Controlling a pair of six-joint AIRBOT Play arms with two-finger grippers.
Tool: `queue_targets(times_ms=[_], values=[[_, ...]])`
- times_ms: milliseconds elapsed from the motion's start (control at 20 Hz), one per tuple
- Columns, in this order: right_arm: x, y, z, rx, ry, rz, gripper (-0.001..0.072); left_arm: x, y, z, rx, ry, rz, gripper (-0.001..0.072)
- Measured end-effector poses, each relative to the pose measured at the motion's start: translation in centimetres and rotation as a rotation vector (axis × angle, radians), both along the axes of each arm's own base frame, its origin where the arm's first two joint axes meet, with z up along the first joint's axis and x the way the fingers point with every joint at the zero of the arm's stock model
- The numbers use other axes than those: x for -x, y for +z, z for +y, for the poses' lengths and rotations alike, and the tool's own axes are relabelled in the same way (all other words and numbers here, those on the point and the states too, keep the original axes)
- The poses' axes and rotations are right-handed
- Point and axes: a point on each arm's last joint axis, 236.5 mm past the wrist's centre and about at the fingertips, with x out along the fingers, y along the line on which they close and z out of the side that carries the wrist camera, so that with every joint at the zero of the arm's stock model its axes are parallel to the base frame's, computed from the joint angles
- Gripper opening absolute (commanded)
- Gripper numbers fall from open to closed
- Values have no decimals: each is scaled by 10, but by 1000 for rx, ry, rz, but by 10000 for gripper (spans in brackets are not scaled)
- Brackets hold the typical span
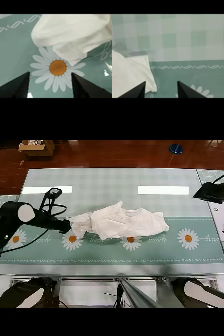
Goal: Fold the shirts.
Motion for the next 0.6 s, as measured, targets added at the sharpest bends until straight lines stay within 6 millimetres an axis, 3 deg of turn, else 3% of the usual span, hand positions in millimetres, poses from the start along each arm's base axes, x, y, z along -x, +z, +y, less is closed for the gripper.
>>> queue_targets(times_ms=[250,500,550,600], values=[[5,-19,6,-24,16,21,476,-6,-24,7,221,106,72,606],[5,-23,8,-30,21,22,476,-14,-49,-22,423,124,146,604],[6,-24,8,-32,20,24,476,-15,-55,-29,451,126,163,525],[6,-24,9,-35,21,25,477,-19,-60,-37,478,135,170,200]])
